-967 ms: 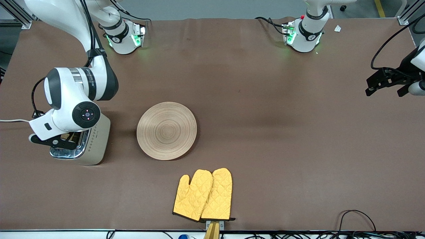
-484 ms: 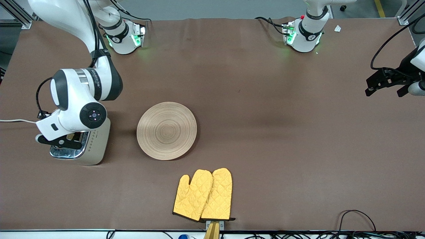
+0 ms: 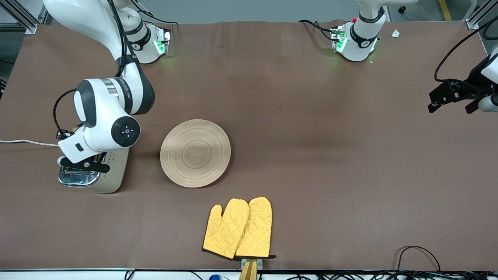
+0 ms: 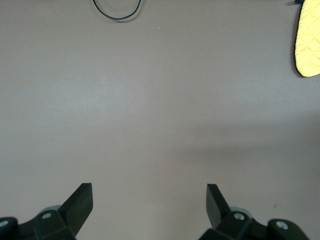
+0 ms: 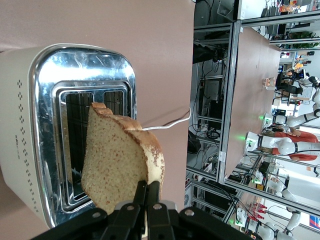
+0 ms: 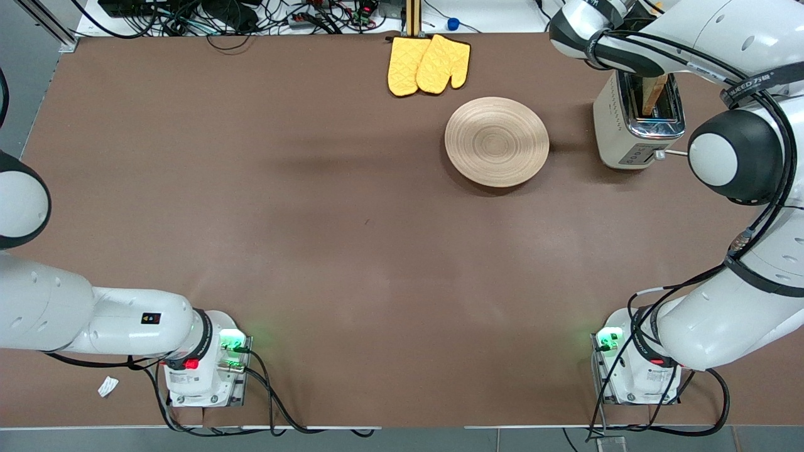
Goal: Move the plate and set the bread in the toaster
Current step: 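Lower the bread into the toaster slot with the right gripper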
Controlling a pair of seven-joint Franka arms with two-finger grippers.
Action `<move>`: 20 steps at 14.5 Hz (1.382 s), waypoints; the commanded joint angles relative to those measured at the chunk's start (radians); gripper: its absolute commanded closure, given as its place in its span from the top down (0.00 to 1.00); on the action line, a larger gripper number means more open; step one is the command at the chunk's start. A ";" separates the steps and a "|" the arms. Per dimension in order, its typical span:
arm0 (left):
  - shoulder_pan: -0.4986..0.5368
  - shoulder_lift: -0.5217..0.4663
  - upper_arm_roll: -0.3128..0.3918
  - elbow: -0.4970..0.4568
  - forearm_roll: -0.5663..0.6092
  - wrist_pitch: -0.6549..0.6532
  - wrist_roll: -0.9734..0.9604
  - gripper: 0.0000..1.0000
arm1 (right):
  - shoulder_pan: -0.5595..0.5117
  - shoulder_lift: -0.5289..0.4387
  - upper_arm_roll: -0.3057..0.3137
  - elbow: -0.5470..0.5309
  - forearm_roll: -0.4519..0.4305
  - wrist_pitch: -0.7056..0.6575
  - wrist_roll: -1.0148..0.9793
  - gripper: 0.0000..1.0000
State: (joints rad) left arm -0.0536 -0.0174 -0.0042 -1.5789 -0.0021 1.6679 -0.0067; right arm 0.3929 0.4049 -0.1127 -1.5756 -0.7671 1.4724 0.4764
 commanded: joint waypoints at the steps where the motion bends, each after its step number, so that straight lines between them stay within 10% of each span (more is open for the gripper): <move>1: 0.000 0.000 0.001 0.007 -0.013 0.006 -0.001 1.00 | -0.002 -0.001 0.005 -0.015 -0.011 0.008 0.014 0.00; 20: 0.000 0.000 0.001 0.007 -0.013 0.006 -0.010 1.00 | -0.023 0.022 0.007 -0.017 -0.006 0.097 0.011 0.00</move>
State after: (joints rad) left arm -0.0534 -0.0173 -0.0042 -1.5789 -0.0021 1.6679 -0.0070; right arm 0.3874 0.4251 -0.1130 -1.5870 -0.7667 1.5507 0.4768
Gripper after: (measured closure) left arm 0.000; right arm 0.965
